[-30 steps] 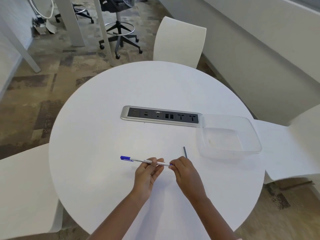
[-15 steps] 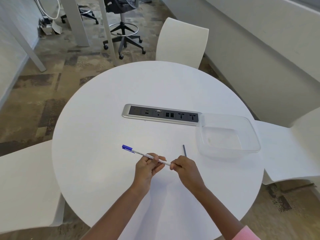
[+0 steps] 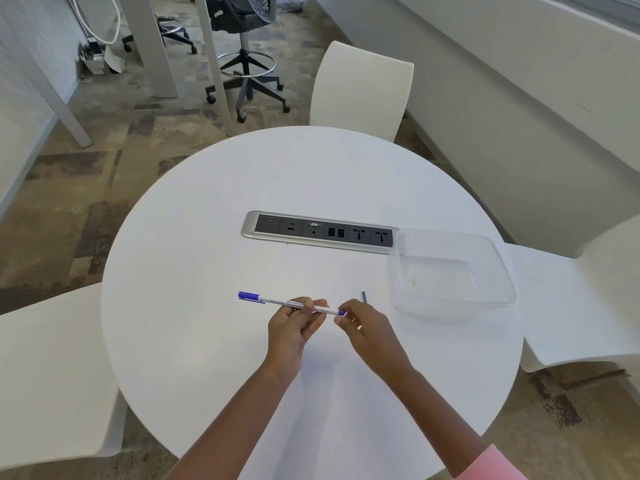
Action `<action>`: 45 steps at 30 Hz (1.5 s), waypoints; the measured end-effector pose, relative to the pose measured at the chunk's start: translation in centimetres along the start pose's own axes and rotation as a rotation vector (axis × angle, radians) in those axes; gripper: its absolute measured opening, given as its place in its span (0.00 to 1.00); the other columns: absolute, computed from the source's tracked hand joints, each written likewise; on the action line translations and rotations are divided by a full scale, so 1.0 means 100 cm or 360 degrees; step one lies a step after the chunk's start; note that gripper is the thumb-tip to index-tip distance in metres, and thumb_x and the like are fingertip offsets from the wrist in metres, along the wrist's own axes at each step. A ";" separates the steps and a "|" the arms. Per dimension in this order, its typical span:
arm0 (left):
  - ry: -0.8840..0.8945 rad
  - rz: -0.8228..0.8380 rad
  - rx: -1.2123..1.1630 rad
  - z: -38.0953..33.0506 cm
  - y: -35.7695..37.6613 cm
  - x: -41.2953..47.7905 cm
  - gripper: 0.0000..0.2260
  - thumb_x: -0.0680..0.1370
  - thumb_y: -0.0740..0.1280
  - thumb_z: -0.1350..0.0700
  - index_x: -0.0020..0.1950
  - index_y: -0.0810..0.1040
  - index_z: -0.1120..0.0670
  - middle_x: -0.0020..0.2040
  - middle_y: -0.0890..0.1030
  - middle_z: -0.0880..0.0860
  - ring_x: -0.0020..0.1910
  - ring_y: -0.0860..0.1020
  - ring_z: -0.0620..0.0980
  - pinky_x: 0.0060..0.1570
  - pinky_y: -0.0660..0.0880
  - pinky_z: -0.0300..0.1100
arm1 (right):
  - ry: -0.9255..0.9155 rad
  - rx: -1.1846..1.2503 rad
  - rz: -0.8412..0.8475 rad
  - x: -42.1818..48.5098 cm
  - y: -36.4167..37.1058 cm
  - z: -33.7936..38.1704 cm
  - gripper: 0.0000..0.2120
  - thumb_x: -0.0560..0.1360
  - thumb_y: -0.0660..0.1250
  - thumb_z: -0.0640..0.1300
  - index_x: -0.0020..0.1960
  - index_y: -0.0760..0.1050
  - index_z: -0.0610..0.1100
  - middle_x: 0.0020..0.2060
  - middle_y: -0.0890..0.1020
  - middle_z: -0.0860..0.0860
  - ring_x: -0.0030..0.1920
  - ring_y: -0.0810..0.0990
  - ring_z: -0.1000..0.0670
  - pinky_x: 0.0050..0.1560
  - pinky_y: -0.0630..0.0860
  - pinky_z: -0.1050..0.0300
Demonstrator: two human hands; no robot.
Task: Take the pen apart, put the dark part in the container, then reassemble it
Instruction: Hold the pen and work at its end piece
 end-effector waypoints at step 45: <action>-0.0019 0.0026 0.0028 -0.004 0.014 -0.002 0.04 0.77 0.61 0.65 0.44 0.75 0.63 0.34 0.85 0.54 0.36 0.84 0.47 0.36 0.80 0.34 | -0.0740 -0.0914 -0.0463 -0.002 -0.020 0.026 0.07 0.68 0.66 0.42 0.33 0.77 0.40 0.26 0.75 0.48 0.27 0.72 0.48 0.28 0.64 0.61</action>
Point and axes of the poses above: each hand's wrist, its own x-axis towards the middle knuckle, its own y-axis out of the palm, z = x × y, the point moved 7 cm from there along x, towards the middle knuckle
